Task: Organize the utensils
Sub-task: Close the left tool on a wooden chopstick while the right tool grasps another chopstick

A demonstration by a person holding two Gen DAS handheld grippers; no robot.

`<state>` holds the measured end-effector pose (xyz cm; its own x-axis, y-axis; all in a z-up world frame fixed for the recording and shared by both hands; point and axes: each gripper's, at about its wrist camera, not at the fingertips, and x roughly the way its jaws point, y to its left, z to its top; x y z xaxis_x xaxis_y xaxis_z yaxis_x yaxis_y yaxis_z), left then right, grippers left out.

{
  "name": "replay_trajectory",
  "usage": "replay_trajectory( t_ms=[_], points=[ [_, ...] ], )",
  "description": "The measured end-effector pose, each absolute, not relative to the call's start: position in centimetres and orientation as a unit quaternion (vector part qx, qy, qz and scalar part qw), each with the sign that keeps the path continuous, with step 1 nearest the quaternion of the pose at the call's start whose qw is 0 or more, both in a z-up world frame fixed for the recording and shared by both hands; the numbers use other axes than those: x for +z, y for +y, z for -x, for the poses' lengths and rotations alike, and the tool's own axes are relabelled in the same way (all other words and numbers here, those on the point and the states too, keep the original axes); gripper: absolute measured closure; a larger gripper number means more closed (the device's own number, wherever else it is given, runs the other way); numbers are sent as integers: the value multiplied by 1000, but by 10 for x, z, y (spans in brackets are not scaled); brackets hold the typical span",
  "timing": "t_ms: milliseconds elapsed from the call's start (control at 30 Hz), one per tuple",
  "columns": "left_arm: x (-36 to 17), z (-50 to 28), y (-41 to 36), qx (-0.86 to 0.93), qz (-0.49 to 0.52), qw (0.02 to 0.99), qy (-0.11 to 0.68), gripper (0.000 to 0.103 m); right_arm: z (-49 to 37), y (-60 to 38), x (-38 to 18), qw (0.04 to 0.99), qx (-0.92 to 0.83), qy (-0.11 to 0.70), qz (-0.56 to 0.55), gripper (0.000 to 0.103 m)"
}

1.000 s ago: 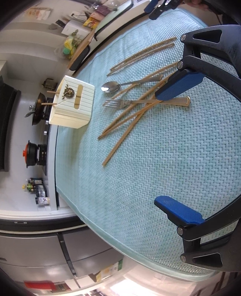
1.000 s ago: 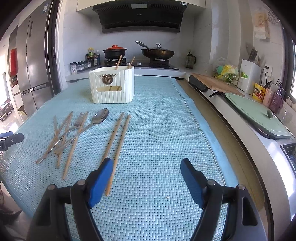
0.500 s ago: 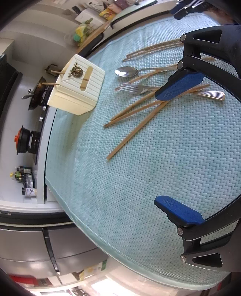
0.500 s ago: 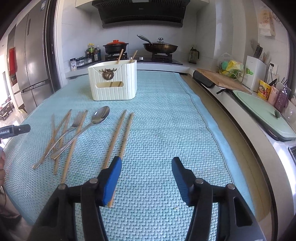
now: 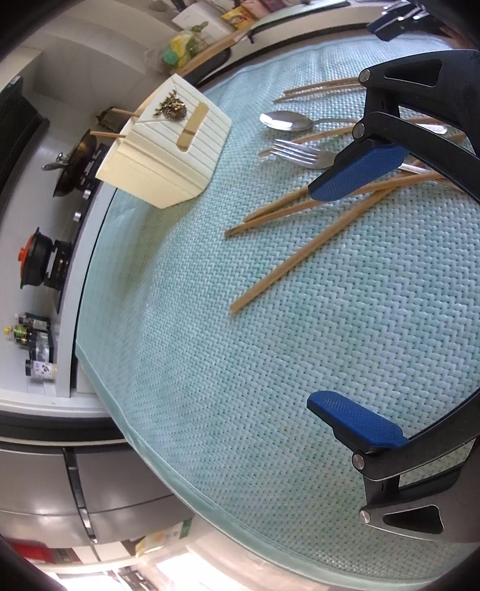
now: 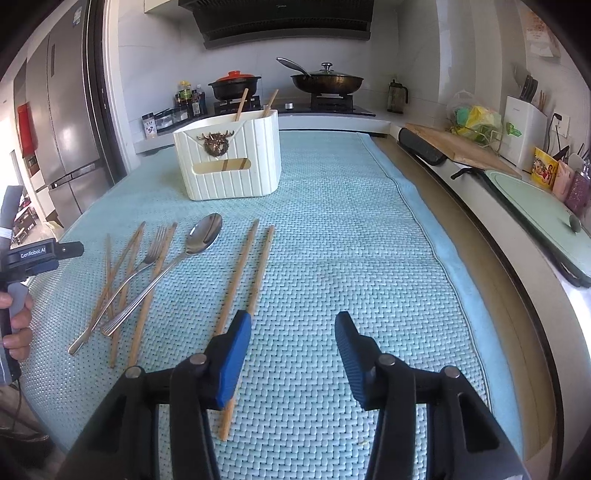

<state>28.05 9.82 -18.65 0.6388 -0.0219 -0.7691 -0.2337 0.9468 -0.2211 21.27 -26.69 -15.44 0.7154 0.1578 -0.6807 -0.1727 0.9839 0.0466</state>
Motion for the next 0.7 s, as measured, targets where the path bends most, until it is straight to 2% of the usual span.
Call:
replay_trajectory(
  t_ms=[200, 367, 600, 633, 700],
  points=[
    [-195, -310, 89, 89, 128, 889, 431, 2, -222, -255, -157, 922, 109, 371, 9, 55],
    [-206, -325, 77, 99, 79, 884, 449, 8, -245, -253, -158, 917, 117, 380, 5, 55],
    [-216, -330, 84, 94, 77, 878, 463, 11, -297, -244, -175, 898, 136, 419, -14, 55],
    [-216, -331, 85, 94, 75, 879, 461, 12, -304, -242, -177, 896, 138, 422, -15, 56],
    [-217, -335, 87, 89, 72, 879, 463, 14, -316, -235, -183, 890, 144, 433, -5, 67]
  ],
)
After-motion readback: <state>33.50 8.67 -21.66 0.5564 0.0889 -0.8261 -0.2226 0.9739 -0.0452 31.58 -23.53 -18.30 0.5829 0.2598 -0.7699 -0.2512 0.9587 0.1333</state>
